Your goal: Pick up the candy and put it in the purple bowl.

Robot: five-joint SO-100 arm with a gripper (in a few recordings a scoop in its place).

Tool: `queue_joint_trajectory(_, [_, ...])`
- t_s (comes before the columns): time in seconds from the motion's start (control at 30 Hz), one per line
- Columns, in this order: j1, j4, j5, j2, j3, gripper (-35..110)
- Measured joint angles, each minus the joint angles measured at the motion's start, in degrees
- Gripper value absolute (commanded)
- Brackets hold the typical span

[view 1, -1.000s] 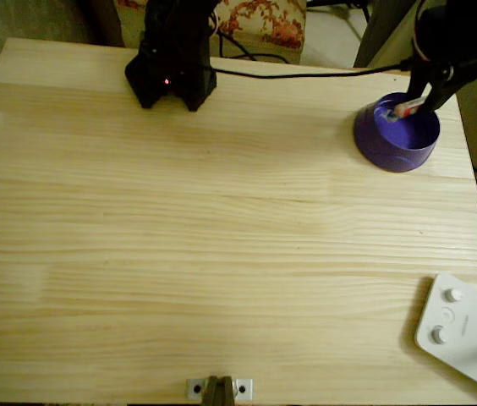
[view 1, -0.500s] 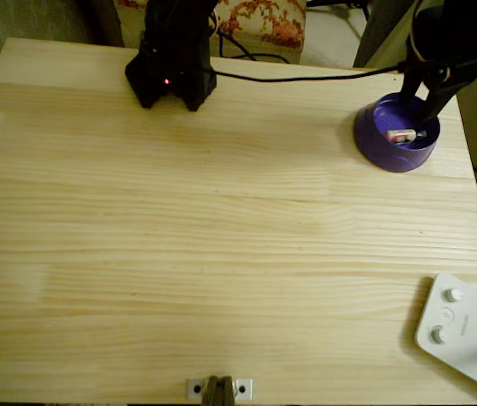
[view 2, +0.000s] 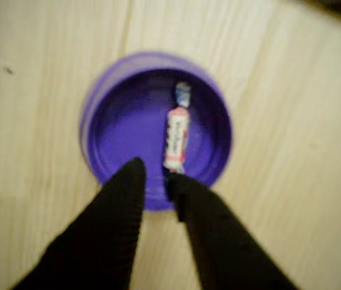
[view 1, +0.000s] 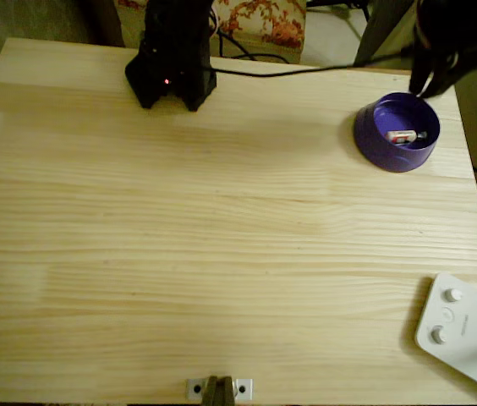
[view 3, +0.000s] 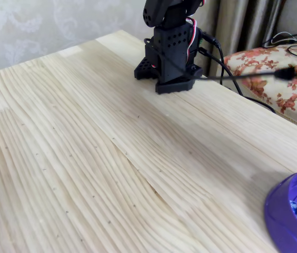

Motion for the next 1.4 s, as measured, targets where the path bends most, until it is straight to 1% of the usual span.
queue_joint_trajectory(0.33, [4.3, 0.0, 1.4, 26.7, 18.7, 0])
queue_joint_trajectory(0.47, [8.5, 0.0, 1.7, 37.5, 26.9, 0])
queue_joint_trajectory(0.53, [11.6, 0.0, -0.5, 43.1, 31.5, 0])
queue_joint_trajectory(0.7, [22.4, -2.9, 0.1, 56.6, 42.5, 0])
queue_joint_trajectory(0.97, [48.3, -13.4, 0.6, 72.8, 58.0, 0])
queue_joint_trajectory(1.1, [60.3, -20.0, 3.5, 80.9, 67.2, 0])
queue_joint_trajectory(1.2, [65.8, -21.7, 7.2, 86.9, 74.3, 0])
queue_joint_trajectory(1.4, [73.0, -22.1, 15.0, 100.5, 91.0, 0])
